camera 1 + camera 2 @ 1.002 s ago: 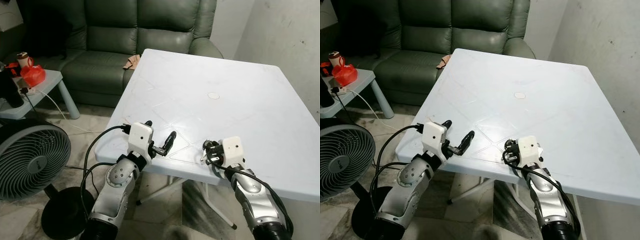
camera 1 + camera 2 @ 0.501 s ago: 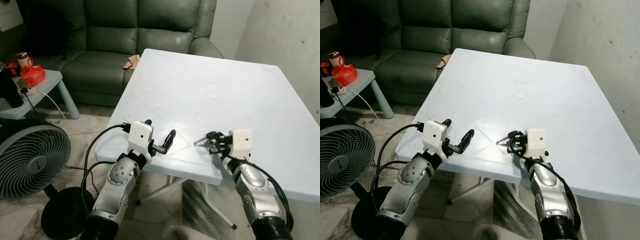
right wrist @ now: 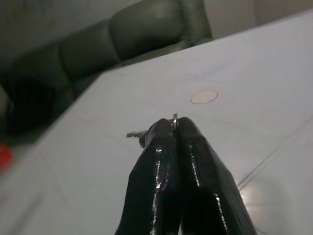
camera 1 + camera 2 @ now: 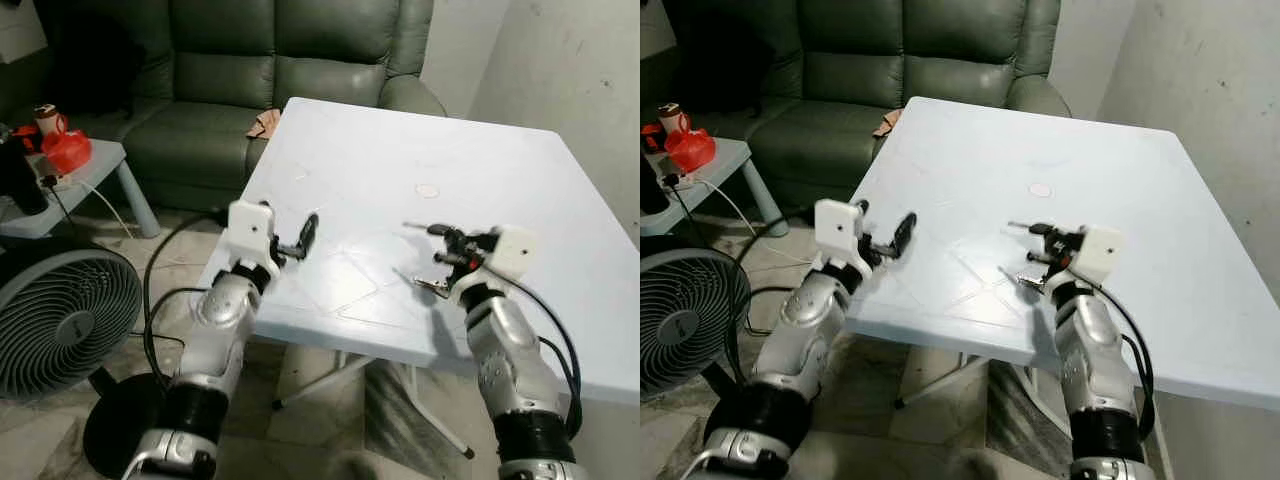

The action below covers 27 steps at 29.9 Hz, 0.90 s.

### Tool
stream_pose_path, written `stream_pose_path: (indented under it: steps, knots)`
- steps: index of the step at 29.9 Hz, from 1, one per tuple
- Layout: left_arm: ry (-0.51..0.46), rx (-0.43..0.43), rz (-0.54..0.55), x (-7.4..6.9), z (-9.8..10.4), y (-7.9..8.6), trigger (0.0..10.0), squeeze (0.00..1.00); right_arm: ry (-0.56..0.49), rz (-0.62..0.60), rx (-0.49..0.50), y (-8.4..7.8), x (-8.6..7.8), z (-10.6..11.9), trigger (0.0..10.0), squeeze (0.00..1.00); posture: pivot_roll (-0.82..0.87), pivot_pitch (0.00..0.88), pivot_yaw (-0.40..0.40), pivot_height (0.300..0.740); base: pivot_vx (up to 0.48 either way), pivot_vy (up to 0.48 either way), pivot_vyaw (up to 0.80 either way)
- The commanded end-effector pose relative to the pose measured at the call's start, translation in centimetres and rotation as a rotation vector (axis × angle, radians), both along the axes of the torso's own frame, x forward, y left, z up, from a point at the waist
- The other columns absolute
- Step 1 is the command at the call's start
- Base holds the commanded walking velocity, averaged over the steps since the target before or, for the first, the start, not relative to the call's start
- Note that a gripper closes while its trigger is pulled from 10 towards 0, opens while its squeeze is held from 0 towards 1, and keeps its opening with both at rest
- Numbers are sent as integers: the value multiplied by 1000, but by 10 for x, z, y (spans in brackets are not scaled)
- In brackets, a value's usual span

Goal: Hang keys on a hook

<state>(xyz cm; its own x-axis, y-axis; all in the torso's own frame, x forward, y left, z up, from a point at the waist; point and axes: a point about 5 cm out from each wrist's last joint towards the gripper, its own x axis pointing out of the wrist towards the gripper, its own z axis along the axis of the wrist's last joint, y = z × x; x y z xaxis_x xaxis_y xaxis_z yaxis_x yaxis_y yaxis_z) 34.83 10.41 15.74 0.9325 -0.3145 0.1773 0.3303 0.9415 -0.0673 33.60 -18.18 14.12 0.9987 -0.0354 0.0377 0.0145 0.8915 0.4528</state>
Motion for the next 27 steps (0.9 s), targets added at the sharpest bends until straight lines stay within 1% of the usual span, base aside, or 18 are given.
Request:
stream_pose_path:
  steps: [1, 2, 4, 5, 6, 7, 9, 10, 11, 12, 13, 14, 15, 18, 19, 21, 23, 27]
  knots:
    - [5, -19, 6, 2, 1, 1, 10000, 0, 23, -40, 119, -5, 2, 5, 0, 0, 39, 0, -60, 732, 0, 0, 0]
    - [5, -21, 3, 3, 1, 0, 10000, 0, 31, -56, 181, -7, 1, 6, 0, 0, 34, 0, -54, 732, 0, 0, 0]
    - [4, -18, -3, 4, 1, -2, 10000, 0, 24, -50, 209, -8, 0, 7, 0, 0, 25, 0, -49, 732, 0, 0, 0]
    - [1, -16, -13, 5, 1, -4, 10000, 0, 16, -51, 287, -8, -1, 9, 1647, 0, 25, 0, -49, 732, 0, 0, 0]
    - [-1, -15, -17, 6, 2, -5, 10000, 0, 19, -54, 329, -8, -2, 10, 2745, 0, 25, 0, -49, 732, 0, 0, 0]
    - [-9, -19, -25, 6, 3, -6, 10000, 0, -3, -55, 319, -8, -3, 13, 4745, 0, 14, 0, -51, 732, 0, 0, 0]
    - [-18, -25, -34, 7, 5, -7, 10000, 0, -24, -55, 296, -8, -4, 17, 4745, 0, 13, 0, -52, 732, 0, 0, 0]
    - [-27, -21, -30, 7, 6, -7, 10000, 0, -65, -52, 192, -8, -5, 20, 10000, 0, 13, 0, -54, 732, 0, 0, 0]
    - [-41, -14, -19, 9, 8, -6, 10000, 0, -153, -45, 1, -5, -9, 26, 10000, 0, 11, 0, -53, 732, 0, 0, 0]
    - [-42, -14, -18, 9, 8, -6, 10000, 0, -156, -45, -3, -5, -9, 27, 10000, 0, 11, 0, -53, 732, 0, 0, 0]
    - [-42, -31, -23, 10, 10, -6, 10000, 0, -167, -17, -38, -2, -10, 26, 10000, 0, 12, 0, -53, 732, 0, 0, 0]
    - [-50, -41, -22, 10, 12, -5, 10000, 0, -194, 6, -90, 0, -12, 27, 10000, 0, 12, 0, -53, 732, 0, 0, 0]
    - [-68, -48, -14, 12, 17, -3, 10000, 0, -260, 36, -190, 5, -16, 30, 10000, 0, 13, 0, -52, 732, 0, 0, 0]
    - [-85, -70, -27, 14, 23, 1, 10000, 0, -292, 28, -260, 8, -19, 32, 10000, 0, 11, 0, -45, 732, 0, 0, 0]
    - [-85, -70, -27, 14, 23, 1, 10000, 0, -292, 28, -260, 8, -19, 32, 10000, 0, 11, 0, -45, 732, 0, 0, 0]
    - [-127, -57, -17, 15, 30, 6, 10000, 0, -324, -25, -373, 8, -20, 35, 10000, 0, 9, 0, -42, 732, 0, 0, 0]
    - [-133, -64, -14, 15, 31, 7, 10000, 0, -331, -30, -399, 8, -21, 35, 10000, 0, 4, 0, -37, 732, 0, 0, 0]
    - [-148, -36, 9, 19, 34, 14, 10000, 0, -352, -28, -500, 9, -23, 35, 10000, 0, 4, 0, -37, 732, 0, 0, 0]
